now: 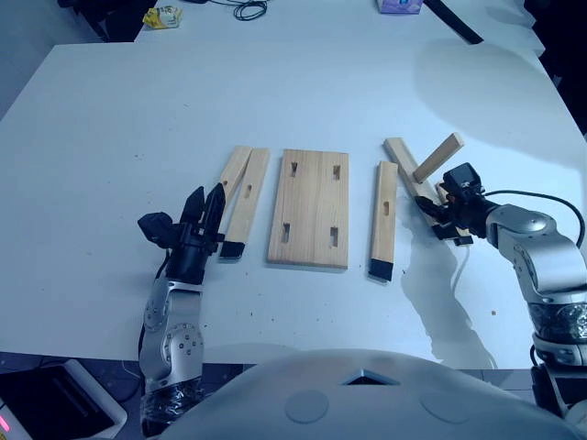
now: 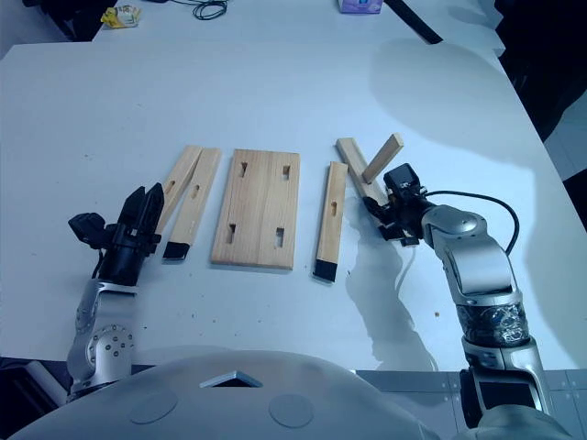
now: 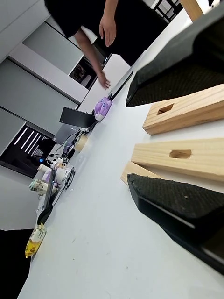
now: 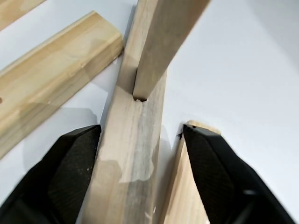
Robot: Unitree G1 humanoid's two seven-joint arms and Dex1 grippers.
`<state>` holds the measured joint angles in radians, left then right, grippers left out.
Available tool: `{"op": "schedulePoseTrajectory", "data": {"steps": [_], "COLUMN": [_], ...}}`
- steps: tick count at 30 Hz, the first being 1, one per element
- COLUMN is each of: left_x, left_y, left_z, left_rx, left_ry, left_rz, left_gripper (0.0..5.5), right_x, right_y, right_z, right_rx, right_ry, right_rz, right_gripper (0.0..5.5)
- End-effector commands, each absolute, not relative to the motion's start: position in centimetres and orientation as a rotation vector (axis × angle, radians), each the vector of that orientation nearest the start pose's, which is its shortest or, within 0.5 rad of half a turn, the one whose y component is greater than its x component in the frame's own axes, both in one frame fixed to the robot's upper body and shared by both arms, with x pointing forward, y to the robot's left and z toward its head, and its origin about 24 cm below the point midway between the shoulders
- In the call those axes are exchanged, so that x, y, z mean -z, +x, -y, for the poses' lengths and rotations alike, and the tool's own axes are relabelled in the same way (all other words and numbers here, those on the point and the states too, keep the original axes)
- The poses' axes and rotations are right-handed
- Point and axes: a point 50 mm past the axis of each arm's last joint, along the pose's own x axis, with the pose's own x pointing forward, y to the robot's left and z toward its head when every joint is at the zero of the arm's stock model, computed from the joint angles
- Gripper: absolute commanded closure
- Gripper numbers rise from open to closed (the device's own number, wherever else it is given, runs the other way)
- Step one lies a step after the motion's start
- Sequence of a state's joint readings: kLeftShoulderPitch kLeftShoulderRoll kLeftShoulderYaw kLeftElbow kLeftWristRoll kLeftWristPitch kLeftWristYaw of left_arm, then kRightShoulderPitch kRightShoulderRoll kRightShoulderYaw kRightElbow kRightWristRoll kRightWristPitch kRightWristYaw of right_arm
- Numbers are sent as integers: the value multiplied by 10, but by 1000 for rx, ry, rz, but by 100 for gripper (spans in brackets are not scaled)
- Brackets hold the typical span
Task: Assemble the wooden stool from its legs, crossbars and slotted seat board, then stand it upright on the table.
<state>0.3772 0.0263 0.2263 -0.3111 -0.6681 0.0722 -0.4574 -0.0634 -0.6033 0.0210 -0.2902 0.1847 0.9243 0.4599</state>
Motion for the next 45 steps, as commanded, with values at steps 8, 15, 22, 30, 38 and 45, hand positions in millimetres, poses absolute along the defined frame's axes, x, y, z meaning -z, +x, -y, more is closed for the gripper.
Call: {"op": "schedulePoseTrajectory", "data": {"steps": [8,15,22,30,38,45], "left_x": [-48,-48,-58,-69,-92,-115], "left_y": [168,166,170,190,214,257], "left_z": [-207,-209,-212,-219,-219,-215], "left_rx": [138,122,130,169,199,384], "left_ry": [-527,-526,-512,-493,-521,-504], "left_rz": [96,90,93,112,227,243], "left_gripper": [284,284,284,284,284,284], "right_x": [-45,-37,-30,-18,-56,-94], "right_y": [227,219,207,210,269,321], "right_z": [222,220,216,215,225,224], "right_rx": [-325,-265,-227,-153,-180,-223], "right_ry": [-191,-159,-176,-129,-25,166], "right_rz": [-843,-901,-892,-796,-523,-317], "right_gripper": [228,267,342,342,343,343]}}
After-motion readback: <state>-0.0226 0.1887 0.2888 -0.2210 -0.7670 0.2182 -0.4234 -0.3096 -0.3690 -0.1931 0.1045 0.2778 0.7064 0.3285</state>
